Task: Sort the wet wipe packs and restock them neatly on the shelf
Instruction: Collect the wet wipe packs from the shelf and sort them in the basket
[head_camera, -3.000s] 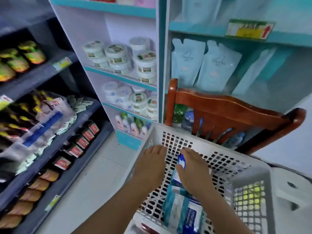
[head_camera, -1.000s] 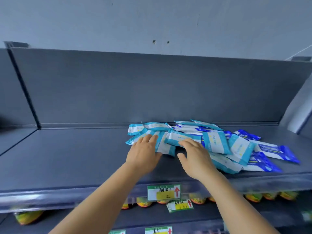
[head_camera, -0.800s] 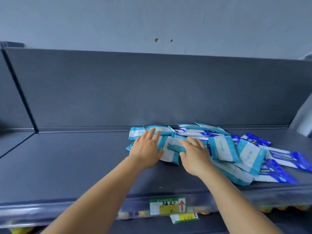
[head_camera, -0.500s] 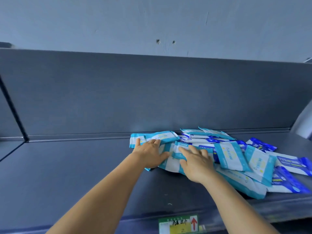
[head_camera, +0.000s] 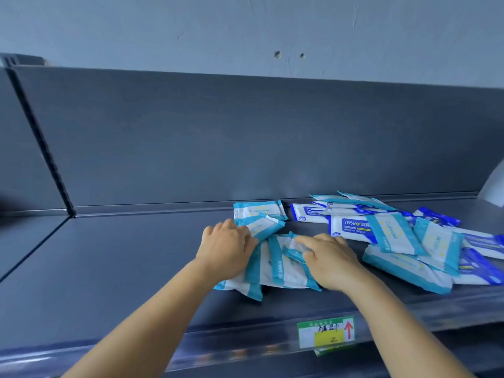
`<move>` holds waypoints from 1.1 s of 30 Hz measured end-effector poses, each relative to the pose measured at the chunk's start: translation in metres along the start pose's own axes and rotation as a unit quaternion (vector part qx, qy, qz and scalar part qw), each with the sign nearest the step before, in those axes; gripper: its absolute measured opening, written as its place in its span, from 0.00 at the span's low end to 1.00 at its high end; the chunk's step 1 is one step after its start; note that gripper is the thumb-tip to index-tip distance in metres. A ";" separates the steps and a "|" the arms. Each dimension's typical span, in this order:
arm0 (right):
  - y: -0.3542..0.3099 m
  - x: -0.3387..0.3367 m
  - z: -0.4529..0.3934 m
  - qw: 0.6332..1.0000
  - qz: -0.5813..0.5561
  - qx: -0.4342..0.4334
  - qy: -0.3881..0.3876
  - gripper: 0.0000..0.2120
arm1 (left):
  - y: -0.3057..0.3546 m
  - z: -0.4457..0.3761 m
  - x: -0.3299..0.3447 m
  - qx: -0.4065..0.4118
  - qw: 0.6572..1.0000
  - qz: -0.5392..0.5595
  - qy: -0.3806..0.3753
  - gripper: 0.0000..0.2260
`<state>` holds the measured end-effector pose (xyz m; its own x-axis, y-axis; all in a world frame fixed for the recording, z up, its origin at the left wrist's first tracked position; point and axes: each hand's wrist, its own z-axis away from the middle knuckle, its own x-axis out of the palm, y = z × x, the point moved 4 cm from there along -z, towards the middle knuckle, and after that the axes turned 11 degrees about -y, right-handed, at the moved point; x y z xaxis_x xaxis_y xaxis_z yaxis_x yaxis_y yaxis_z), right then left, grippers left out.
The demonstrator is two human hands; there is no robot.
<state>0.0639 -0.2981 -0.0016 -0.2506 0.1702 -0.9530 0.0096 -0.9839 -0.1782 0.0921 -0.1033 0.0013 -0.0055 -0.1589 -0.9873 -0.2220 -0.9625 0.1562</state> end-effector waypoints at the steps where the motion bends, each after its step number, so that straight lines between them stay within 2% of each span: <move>1: 0.001 -0.001 -0.002 1.000 0.001 0.017 -0.007 0.21 | -0.005 -0.005 0.001 -0.016 1.000 0.018 0.001 0.17; 5: 0.005 0.000 -0.005 0.995 -0.051 0.069 -0.056 0.26 | -0.012 -0.020 0.013 -0.057 0.994 0.054 -0.078 0.22; 8: 0.014 -0.004 -0.003 0.989 -0.083 0.114 -0.039 0.30 | -0.015 -0.029 0.011 -0.091 0.990 0.071 -0.075 0.24; 13: 0.013 -0.004 0.004 0.981 -0.142 0.125 -0.040 0.21 | -0.009 -0.027 0.010 -0.112 0.972 0.196 -0.065 0.12; 17: 0.018 -0.016 0.013 0.968 -0.227 0.105 0.025 0.07 | -0.011 -0.017 -0.007 -0.112 0.971 0.210 -0.013 0.12; 21: 0.014 -0.025 0.023 0.930 -0.340 0.085 0.113 0.13 | -0.008 0.000 -0.017 -0.090 0.969 0.218 -0.072 0.06; 24: -0.002 -0.012 0.025 0.945 -0.310 0.088 0.053 0.12 | -0.003 0.012 -0.011 -0.075 0.965 0.219 -0.127 0.04; 26: -0.009 -0.003 0.027 0.953 -0.285 0.097 0.022 0.12 | 0.000 0.014 -0.008 -0.077 0.958 0.244 -0.127 0.05; 29: -0.012 0.000 0.027 0.955 -0.278 0.103 0.021 0.14 | 0.007 0.014 -0.009 -0.088 0.949 0.283 -0.107 0.16; 33: -0.012 0.003 0.026 0.937 -0.327 0.122 0.039 0.11 | 0.016 0.018 -0.009 -0.099 0.951 0.280 -0.086 0.15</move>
<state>0.0374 -0.2871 0.0042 -0.0551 0.7341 -0.6767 -0.3443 -0.6502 -0.6773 0.0714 -0.1131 0.0117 -0.2321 -0.6368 -0.7353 0.0512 -0.7629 0.6445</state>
